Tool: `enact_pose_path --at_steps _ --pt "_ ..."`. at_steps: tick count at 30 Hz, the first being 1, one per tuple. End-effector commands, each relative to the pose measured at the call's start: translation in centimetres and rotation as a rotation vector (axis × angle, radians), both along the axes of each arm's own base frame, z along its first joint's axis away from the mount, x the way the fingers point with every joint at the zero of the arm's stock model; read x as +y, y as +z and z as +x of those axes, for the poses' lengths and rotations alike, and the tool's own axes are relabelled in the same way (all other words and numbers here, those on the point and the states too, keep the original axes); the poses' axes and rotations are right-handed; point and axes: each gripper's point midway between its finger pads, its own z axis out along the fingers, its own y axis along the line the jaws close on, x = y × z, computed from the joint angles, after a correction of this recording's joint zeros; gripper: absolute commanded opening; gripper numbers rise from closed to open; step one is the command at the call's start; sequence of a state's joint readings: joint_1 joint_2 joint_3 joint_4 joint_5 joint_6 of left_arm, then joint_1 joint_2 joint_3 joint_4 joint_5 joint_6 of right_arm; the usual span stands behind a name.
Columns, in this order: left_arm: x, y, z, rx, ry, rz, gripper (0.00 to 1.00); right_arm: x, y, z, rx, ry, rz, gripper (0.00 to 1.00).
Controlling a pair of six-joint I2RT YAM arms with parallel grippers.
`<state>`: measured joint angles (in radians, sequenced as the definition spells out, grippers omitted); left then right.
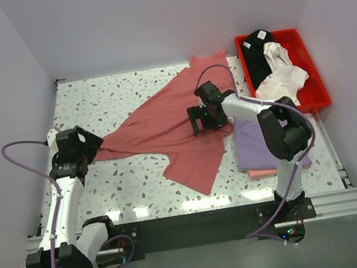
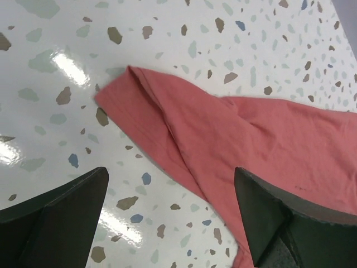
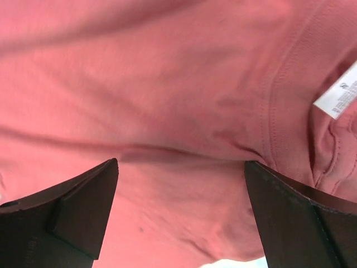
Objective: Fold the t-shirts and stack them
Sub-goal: Flatten the tshirt out
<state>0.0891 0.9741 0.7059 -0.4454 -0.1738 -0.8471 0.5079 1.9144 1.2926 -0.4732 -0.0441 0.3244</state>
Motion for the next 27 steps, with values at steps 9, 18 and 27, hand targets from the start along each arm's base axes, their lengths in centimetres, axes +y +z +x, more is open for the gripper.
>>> enact_pose_path --at_steps 9,18,27 --pt "2.9 -4.3 -4.6 0.161 0.236 -0.002 1.0 1.7 10.9 3.3 -0.262 0.14 0.192 0.99" --pt "3.9 -7.5 -2.3 0.189 0.225 -0.035 0.61 1.5 11.4 0.7 -0.276 0.165 0.251 0.99" --pt "6.1 -9.1 -0.2 0.192 0.226 0.01 0.53 1.8 10.6 -0.3 -0.234 0.168 0.281 0.99"
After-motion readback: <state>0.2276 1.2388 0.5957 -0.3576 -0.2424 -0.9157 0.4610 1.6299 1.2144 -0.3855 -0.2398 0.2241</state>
